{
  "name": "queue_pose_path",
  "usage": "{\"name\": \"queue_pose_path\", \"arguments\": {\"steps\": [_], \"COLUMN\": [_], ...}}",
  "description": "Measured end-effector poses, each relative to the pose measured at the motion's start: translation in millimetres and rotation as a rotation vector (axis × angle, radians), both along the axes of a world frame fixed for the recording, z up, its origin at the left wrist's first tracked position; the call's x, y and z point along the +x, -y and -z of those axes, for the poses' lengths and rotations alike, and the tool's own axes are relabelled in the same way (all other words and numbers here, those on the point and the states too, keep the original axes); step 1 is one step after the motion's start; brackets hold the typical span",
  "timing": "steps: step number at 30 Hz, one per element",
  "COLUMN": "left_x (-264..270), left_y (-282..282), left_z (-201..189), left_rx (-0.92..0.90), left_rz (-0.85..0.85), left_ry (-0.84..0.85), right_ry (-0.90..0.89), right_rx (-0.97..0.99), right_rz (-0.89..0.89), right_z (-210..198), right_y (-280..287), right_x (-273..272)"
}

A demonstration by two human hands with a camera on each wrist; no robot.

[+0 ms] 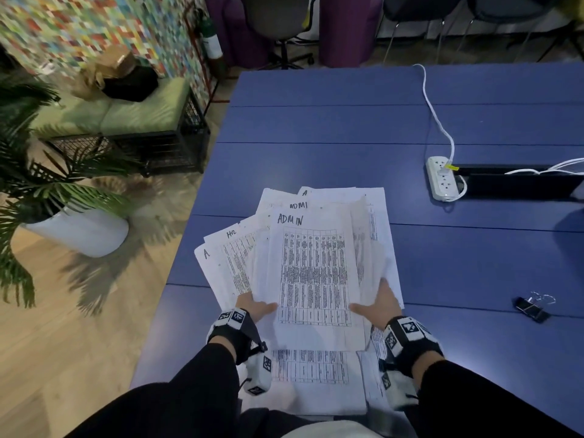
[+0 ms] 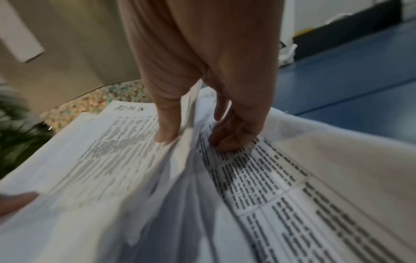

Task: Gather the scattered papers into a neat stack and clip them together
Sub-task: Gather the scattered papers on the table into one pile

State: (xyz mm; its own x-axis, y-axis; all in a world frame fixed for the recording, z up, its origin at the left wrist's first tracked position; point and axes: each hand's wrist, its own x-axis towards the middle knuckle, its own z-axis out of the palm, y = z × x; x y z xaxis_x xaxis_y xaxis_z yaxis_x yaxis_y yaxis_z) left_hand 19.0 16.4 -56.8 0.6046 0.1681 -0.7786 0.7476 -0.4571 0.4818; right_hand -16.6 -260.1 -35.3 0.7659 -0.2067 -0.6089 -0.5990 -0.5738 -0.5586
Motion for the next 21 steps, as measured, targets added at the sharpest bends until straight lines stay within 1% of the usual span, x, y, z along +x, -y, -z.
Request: {"name": "queue_pose_path", "arguments": {"steps": [1, 3, 5, 7, 8, 9, 11, 12, 13, 14, 15, 17, 18, 19, 20, 21], "left_x": [-1.4, -2.8, -3.9, -6.2, -6.6, -8.2, -0.3, 2.6, 4.3, 5.2, 6.6, 5.6, 2.4, -2.6, -3.6, -5.4], "left_y": [0.9, 0.8, 6.9, 13.4, 18.2, 26.3, 28.5, 29.1, 29.0, 26.4, 20.1, 3.6, -9.4, -23.7, -42.8, -64.1], "left_z": [1.5, 9.6, -9.4, -23.6, -32.4, -51.4, -48.8, -46.6, -44.4, -41.6, -34.6, -28.0, -19.2, -11.1, 19.1, 64.3], "left_rx": [-0.021, -0.116, -0.186, -0.251, -0.271, -0.307, -0.337, -0.296, -0.241, -0.170, -0.060, 0.237, 0.371, 0.448, 0.465, 0.498], "left_rz": [-0.006, -0.050, -0.067, -0.121, -0.146, -0.160, -0.138, -0.090, -0.035, -0.018, -0.022, -0.069, -0.093, -0.140, -0.243, -0.297], "left_ry": [-0.014, 0.003, 0.010, 0.022, 0.043, 0.048, 0.071, 0.082, 0.103, 0.125, 0.155, 0.167, 0.133, 0.077, 0.026, 0.005], "right_ry": [-0.025, -0.050, -0.119, -0.183, -0.176, -0.152, -0.102, -0.062, -0.016, 0.019, 0.047, 0.113, 0.142, 0.150, 0.126, 0.094], "right_rx": [0.038, 0.132, 0.194, 0.290, 0.343, 0.382, 0.390, 0.379, 0.367, 0.364, 0.352, 0.268, 0.241, 0.198, 0.140, 0.087], "right_rz": [0.060, 0.109, 0.096, 0.152, 0.179, 0.206, 0.220, 0.234, 0.288, 0.326, 0.350, 0.386, 0.414, 0.456, 0.486, 0.514], "right_z": [3.7, 6.0, 1.8, 6.9, 9.9, 14.6, -0.7, -3.8, -4.2, -8.6, -9.8, -8.6, -10.3, -8.7, -9.5, -5.0], "right_y": [1.6, 8.8, 17.7, 29.7, 33.6, 36.2, 32.8, 34.5, 39.8, 44.2, 50.5, 67.2, 73.5, 79.1, 82.5, 87.0], "right_x": [-0.7, -1.1, -0.7, -4.6, -6.0, -5.4, -5.3, -3.1, -1.2, 0.5, 1.7, 5.3, 5.5, 4.5, 1.5, -1.6]}}
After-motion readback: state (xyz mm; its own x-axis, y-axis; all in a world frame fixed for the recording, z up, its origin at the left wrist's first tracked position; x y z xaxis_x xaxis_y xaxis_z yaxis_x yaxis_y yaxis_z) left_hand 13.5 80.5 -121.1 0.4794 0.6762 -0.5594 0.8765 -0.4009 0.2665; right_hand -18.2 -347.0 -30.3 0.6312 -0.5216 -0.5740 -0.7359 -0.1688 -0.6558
